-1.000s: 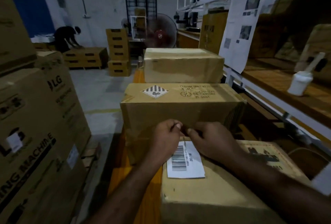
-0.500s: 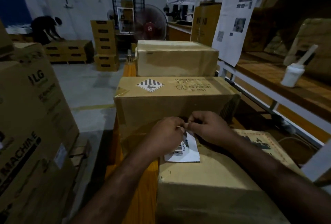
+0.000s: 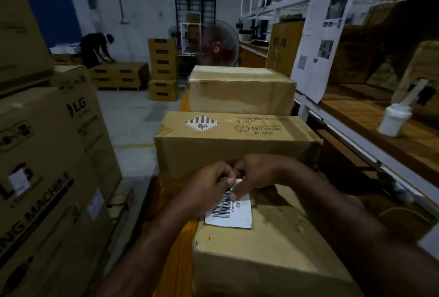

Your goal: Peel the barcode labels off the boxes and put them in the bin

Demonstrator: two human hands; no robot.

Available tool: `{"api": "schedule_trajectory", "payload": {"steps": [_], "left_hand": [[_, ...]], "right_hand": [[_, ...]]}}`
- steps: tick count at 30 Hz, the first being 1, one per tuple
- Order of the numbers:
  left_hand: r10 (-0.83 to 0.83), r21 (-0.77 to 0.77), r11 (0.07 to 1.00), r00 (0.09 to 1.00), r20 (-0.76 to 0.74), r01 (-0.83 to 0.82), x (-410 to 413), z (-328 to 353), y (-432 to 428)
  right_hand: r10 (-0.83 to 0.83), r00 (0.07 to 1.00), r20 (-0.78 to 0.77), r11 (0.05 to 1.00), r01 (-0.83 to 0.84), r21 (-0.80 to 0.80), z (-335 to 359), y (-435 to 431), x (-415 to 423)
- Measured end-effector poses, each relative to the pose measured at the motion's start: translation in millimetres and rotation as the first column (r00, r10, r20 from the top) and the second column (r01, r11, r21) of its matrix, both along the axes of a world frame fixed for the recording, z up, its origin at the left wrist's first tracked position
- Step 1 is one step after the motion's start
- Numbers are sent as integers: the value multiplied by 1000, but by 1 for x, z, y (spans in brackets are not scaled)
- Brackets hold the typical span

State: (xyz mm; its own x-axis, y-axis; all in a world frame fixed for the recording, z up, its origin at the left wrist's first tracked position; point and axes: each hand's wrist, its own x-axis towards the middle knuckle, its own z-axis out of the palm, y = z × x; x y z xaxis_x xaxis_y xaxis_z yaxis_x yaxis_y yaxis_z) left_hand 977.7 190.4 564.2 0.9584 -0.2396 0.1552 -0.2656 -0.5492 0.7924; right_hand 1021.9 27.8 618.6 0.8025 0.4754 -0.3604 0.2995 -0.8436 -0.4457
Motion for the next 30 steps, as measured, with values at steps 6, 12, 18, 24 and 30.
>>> {"api": "schedule_trajectory", "payload": {"steps": [6, 12, 18, 24, 30], "left_hand": [[-28, 18, 999, 995, -96, 29, -3, 0, 6], [-53, 119, 990, 980, -190, 77, -2, 17, 10], [-59, 193, 976, 975, -214, 102, 1, 29, 9], [-16, 538, 838, 980, 196, -94, -10, 25, -4], [12, 469, 878, 984, 180, -96, -15, 27, -1]], "right_hand": [[29, 994, -107, 984, -10, 175, -5, -16, 7], [74, 985, -158, 973, -37, 226, -8, -21, 9], [58, 989, -138, 978, -28, 207, -6, -21, 7], [21, 999, -40, 980, -12, 198, -8, -17, 1], [108, 994, -27, 979, -102, 176, -10, -16, 3]]}}
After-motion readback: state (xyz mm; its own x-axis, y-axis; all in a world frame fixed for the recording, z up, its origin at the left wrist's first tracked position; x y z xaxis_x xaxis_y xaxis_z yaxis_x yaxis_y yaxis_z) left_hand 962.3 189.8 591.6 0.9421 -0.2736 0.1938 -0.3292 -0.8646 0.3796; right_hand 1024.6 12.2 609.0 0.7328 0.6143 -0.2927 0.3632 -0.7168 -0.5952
